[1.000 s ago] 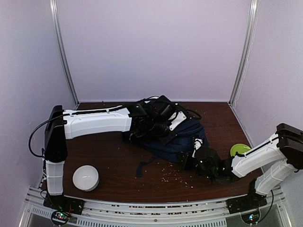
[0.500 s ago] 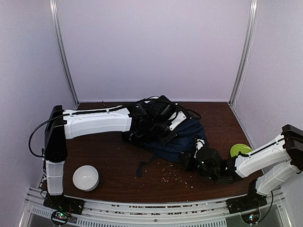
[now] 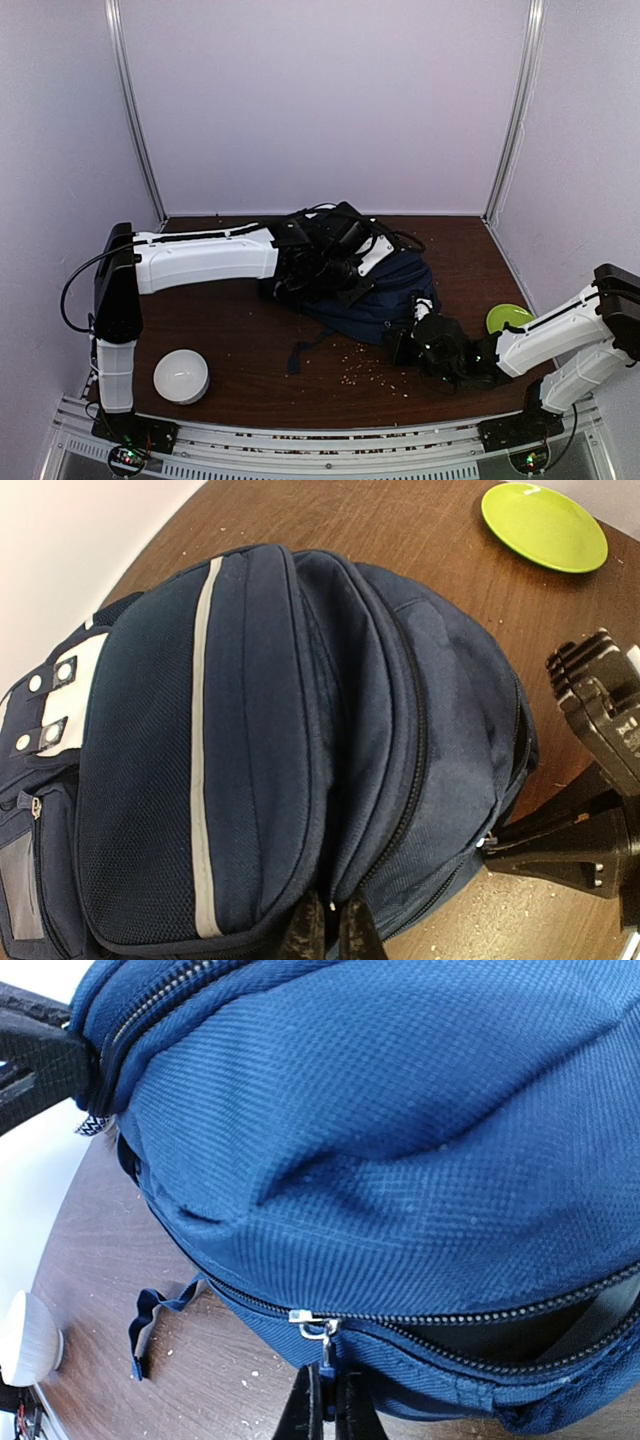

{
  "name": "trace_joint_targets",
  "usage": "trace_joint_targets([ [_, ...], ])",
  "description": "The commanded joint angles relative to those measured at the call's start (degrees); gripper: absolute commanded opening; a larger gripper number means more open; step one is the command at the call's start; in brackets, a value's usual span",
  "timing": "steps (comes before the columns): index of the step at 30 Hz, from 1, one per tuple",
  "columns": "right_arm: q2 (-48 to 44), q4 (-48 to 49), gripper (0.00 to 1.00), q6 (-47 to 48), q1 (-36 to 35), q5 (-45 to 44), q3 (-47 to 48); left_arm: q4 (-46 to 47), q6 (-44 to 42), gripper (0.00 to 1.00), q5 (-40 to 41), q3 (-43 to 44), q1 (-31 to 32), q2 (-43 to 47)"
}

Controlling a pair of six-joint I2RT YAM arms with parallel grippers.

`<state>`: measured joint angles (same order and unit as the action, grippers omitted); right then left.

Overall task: Pack the student bag
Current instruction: Unzip the student bag at the center of the board.

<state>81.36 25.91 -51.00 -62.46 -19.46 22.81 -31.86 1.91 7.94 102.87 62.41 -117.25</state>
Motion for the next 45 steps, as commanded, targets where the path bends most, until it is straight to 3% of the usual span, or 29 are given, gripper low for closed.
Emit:
trace_joint_targets([
  [1,-1.55,-3.44,0.0,0.77,-0.14,-1.71,0.33,4.24,1.32,0.0,0.22,0.53,0.17,0.6],
  [23,-16.86,-26.98,0.0,-4.43,3.06,-11.58,-5.14,5.75,2.16,0.0,2.53,-7.48,0.08,1.45],
  [35,-12.86,-20.94,0.0,-2.06,9.64,-8.09,-4.55,7.51,2.69,0.0,2.0,-14.27,0.08,2.95],
  [45,-11.99,-11.15,0.0,0.58,6.67,-0.59,-3.35,7.59,3.1,0.0,6.82,-24.79,0.08,9.31],
])
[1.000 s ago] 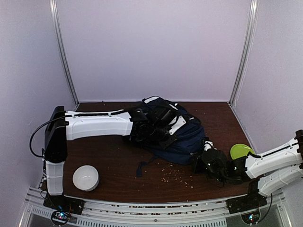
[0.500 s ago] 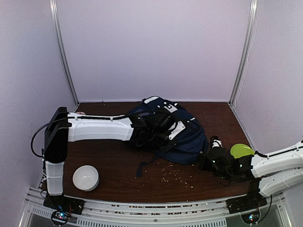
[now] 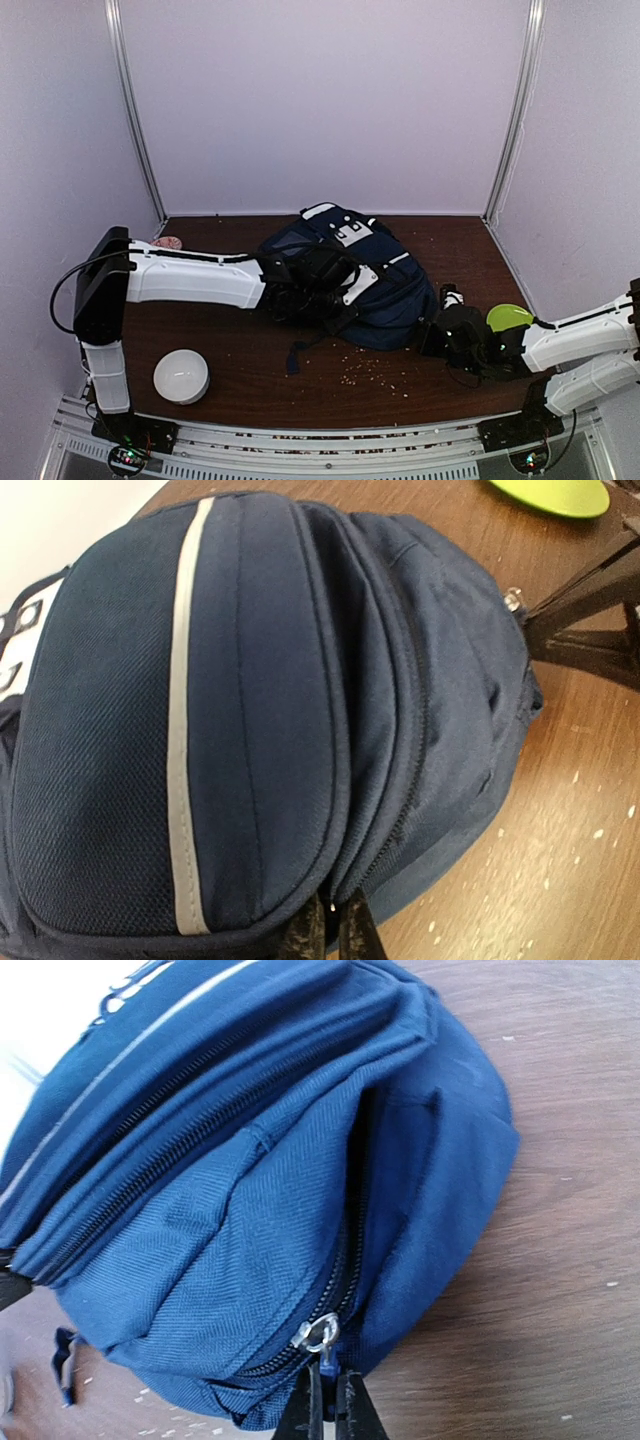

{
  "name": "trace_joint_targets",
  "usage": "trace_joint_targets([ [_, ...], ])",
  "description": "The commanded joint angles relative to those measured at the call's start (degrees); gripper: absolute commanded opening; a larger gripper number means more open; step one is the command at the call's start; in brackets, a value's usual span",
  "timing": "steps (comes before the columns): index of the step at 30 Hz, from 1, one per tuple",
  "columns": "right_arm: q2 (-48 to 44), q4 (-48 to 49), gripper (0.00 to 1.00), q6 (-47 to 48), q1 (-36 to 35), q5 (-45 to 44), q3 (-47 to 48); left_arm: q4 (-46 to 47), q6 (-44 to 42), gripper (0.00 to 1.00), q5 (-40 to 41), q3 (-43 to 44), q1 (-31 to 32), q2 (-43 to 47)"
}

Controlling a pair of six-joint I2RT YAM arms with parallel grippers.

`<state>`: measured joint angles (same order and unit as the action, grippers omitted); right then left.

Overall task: Pack the student bag
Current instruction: Unzip the student bag at the center of the board.

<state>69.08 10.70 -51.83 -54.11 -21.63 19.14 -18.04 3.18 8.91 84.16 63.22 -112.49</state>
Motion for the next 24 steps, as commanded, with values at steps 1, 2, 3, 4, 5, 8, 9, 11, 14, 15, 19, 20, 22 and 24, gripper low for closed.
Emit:
trace_joint_targets([
  [1,0.41,4.32,0.0,1.75,-2.8,1.66,0.76,-6.34,2.24,0.0,6.51,-7.78,-0.73,5.57],
  [2,0.71,4.55,0.0,2.09,-3.96,1.79,1.16,-6.38,3.01,0.0,7.02,-9.4,-0.73,6.56],
  [3,0.94,4.79,0.0,2.43,-4.89,1.95,1.45,-6.42,3.76,0.0,7.32,-11.18,-0.73,7.52],
  [4,1.23,4.99,0.0,2.81,-5.54,2.3,1.83,-6.41,4.51,0.0,7.55,-12.68,-0.73,8.52],
  [5,1.57,5.23,0.0,3.13,-6.11,2.68,2.06,-6.38,5.35,0.0,7.76,-14.33,-0.73,9.38],
  [8,2.54,5.44,0.0,4.46,-7.19,4.23,2.68,-6.1,7.71,0.0,9.07,-18.53,-0.65,11.9],
  [9,2.77,5.14,0.0,4.94,-7.55,4.38,2.97,-6.0,8.32,0.0,9.59,-19.85,-0.72,12.79],
  [11,3.05,4.32,0.0,5.59,-8.29,4.38,3.25,-6.08,9.47,0.0,10.93,-21.37,-0.73,13.64],
  [14,3.07,0.34,0.0,5.58,-8.87,3.03,4.07,-6.91,10.85,0.0,12.67,-21.97,-0.73,13.96],
  [15,2.95,-1.62,0.0,4.88,-8.97,1.91,4.3,-7.03,11.22,0.0,12.91,-21.99,-0.73,13.92],
  [19,1.94,-6.39,0.0,2.09,-8.72,-2.71,3.35,-7.01,11.8,0.0,13.53,-22.06,-0.73,13.62],
  [20,1.79,-6.89,0.0,1.44,-8.55,-3.31,3.04,-7.07,11.84,0.0,13.63,-21.97,-0.73,13.61],
  [22,1.83,-7.57,0.0,0.28,-8.03,-3.7,2.85,-7.31,11.94,0.0,14.12,-21.94,-0.72,13.61],
  [24,2.02,-7.88,0.0,-0.68,-7.95,-3.17,2.76,-7.71,12.07,0.0,14.88,-21.87,-0.73,13.69],
])
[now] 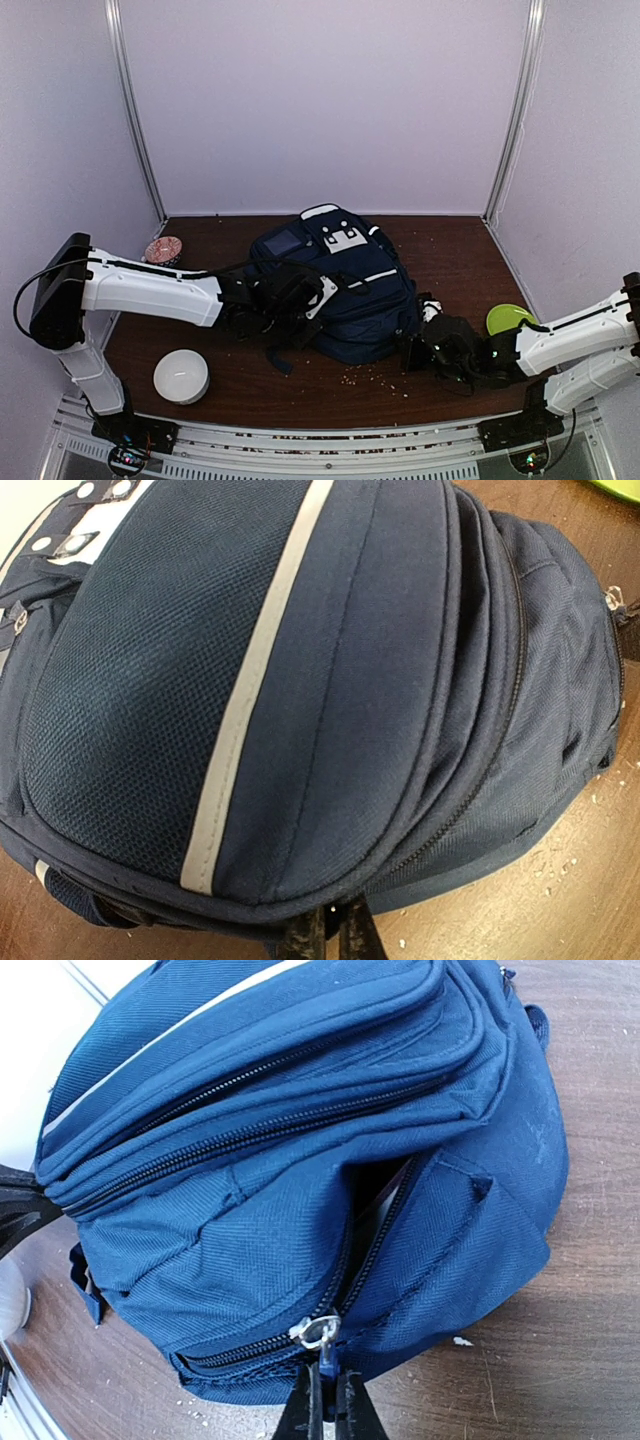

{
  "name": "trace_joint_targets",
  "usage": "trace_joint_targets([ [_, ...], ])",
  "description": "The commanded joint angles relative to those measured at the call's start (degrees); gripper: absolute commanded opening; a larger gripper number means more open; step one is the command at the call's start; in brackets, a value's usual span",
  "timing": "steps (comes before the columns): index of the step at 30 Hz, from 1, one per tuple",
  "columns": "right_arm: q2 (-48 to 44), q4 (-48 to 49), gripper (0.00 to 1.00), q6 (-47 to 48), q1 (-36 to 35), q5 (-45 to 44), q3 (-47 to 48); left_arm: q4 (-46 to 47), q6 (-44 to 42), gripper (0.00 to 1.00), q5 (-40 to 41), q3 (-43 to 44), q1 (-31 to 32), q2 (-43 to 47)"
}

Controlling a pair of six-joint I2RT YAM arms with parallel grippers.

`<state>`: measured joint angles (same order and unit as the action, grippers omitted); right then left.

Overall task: Pack the student bag
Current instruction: Unzip the student bag at the center of the board.

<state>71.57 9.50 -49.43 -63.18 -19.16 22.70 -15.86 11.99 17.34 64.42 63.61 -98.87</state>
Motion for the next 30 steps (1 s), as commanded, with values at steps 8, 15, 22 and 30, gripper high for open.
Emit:
trace_joint_targets([
  [8,-6.34,-6.58,0.0,-10.86,-0.73,-2.24,-6.27,-10.51,3.04,0.0,7.62,-1.43,-1.12,0.72],
  [15,-9.1,-7.41,0.0,-14.88,-3.64,-4.52,-7.27,-10.51,3.29,0.0,8.22,-2.46,-1.12,1.58],
  [22,-5.72,-5.59,0.0,-18.07,-2.47,-9.36,-8.13,-10.42,4.93,0.0,8.52,-5.69,-1.12,3.99],
  [30,-10.28,-9.56,0.0,-21.04,-0.35,-12.05,-9.67,-10.86,5.59,0.0,10.3,-8.27,-1.12,6.34],
])
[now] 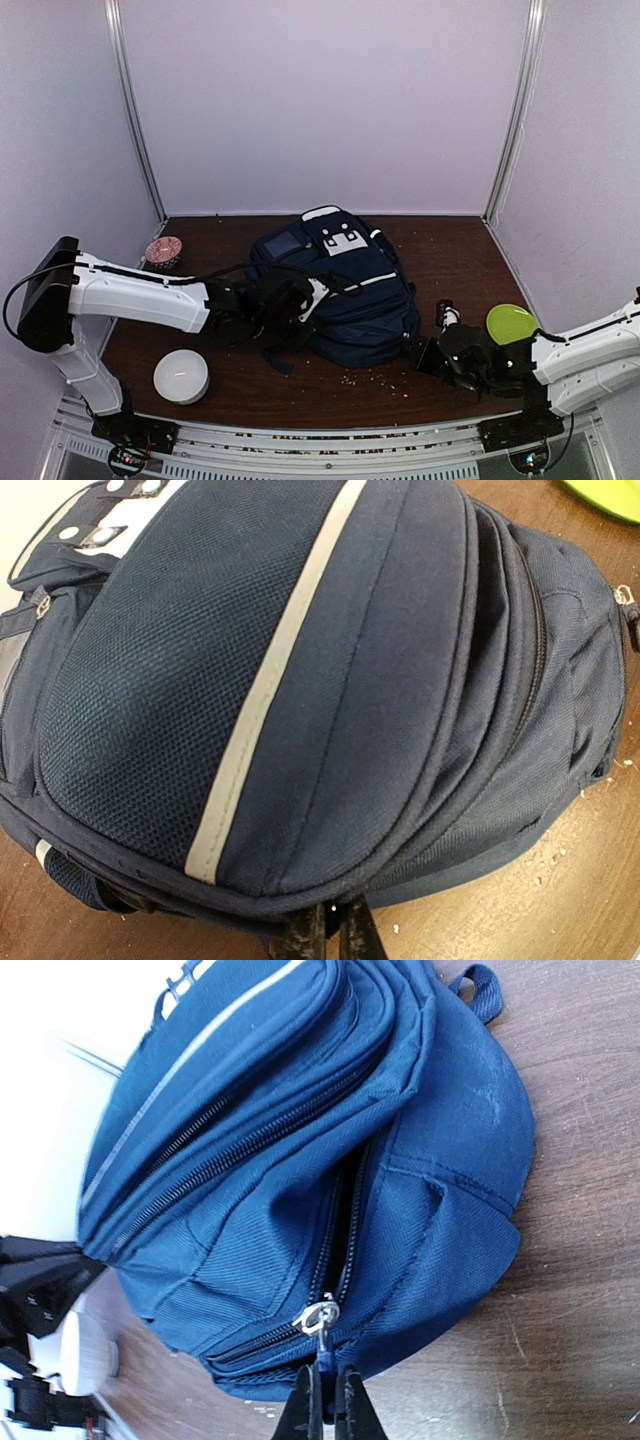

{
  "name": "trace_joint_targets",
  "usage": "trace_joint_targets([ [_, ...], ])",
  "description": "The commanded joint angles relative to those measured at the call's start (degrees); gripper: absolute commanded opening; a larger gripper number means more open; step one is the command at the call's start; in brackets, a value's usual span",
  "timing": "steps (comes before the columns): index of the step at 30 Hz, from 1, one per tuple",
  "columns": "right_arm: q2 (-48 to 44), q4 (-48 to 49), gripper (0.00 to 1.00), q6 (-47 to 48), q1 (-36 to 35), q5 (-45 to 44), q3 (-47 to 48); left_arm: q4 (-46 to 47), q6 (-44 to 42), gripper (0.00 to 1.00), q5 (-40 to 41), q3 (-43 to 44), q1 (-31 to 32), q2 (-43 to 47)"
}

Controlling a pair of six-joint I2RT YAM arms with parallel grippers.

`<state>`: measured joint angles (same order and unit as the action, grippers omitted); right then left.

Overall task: Pack the student bag
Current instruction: Unzip the student bag at the center of the board.

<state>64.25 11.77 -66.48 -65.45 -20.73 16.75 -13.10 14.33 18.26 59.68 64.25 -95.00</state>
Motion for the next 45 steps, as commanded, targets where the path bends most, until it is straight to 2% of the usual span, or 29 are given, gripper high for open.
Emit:
trace_joint_targets([
  [1,-3.85,-12.38,0.0,-4.61,1.99,-10.69,-4.36,-13.68,3.25,0.0,9.75,-3.71,-1.76,2.8],
  [7,-3.6,-10.1,0.0,-4.58,3.98,-9.09,-6.86,-13.69,3.34,0.0,9.98,-4.43,-1.76,3.8],
  [14,6.02,-2.94,0.0,3.13,10.42,-4.55,-1.77,-13.22,4.28,0.0,8.82,-5.85,-1.76,4.83],
  [18,9.2,-1.67,0.0,3.77,11.88,-3.92,-1.03,-12.83,4.72,0.0,8.87,-6.85,-1.76,5.08],
  [22,8.43,-0.15,0.0,3.73,14.55,-4.24,-2.23,-12.57,5.01,0.0,8.89,-7.85,-1.76,5.1],
  [29,5.19,-5.54,0.0,5.94,16.3,-8.25,1.0,-13.23,5.44,0.0,9.5,-8.83,-1.76,4.63],
  [33,5.45,-4.52,0.0,10.66,15.82,0.16,0.81,-12.48,5.45,0.0,10.25,-8.91,-1.76,4.46],
  [34,5.37,-5.11,0.02,11.61,15.05,2.25,1.23,-12.17,5.51,0.0,10.3,-8.65,-1.76,4.23],
  [38,-0.04,-8.85,0.37,14.24,12.49,6.05,2.49,-11.95,5.54,0.0,9.35,-6.6,-1.76,2.64],
  [41,-4.59,-13.12,0.55,16.86,12.44,7.29,4.84,-11.77,5.69,0.0,7.85,-5.47,-1.76,2.24],
  [43,-5.54,-16.61,0.63,19.43,12.85,8.52,8.26,-11.85,5.92,0.09,6.89,-5.08,-1.76,2.65],
  [45,-5.0,-18.98,0.67,21.2,13.75,9.62,11.9,-12.01,6.47,0.31,6.11,-5.14,-1.76,3.74],
])
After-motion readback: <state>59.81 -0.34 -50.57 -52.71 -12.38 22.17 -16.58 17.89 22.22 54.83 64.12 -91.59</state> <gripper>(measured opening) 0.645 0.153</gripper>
